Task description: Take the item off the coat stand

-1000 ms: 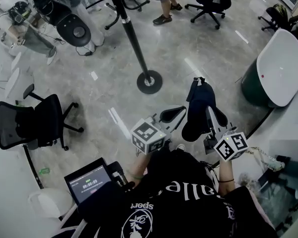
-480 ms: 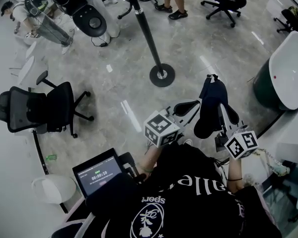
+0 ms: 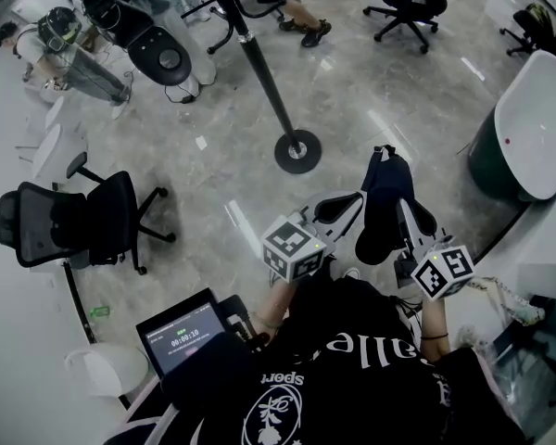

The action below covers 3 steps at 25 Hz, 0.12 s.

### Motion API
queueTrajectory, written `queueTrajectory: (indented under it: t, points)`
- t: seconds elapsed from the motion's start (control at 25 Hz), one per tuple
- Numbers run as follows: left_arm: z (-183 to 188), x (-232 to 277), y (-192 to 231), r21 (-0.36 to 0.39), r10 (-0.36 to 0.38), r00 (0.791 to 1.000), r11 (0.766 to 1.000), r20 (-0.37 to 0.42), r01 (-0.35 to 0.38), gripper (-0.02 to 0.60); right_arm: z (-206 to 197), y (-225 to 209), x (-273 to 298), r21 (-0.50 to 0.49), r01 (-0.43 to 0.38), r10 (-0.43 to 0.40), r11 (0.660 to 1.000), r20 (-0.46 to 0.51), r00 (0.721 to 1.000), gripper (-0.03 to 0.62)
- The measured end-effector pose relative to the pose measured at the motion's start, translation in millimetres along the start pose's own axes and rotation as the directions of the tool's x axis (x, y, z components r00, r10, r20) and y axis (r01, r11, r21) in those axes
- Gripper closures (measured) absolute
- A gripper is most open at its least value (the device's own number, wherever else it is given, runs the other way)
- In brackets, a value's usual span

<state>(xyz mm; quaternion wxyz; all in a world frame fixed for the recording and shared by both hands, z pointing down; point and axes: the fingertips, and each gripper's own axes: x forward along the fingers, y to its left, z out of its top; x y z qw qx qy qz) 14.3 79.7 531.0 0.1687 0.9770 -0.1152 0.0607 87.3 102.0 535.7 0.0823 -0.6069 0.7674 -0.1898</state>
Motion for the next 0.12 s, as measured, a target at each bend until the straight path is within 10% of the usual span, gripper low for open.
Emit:
queueTrajectory:
  t: [0.12]
  points:
    - [-5.1,1.2,2.9,0.007,-0.008,1.0,1.0,-0.005,0.008,0.577,0.8,-1.7,2.3,0.002,-0.001,0.001,1.0,0.0,1.0,0.556]
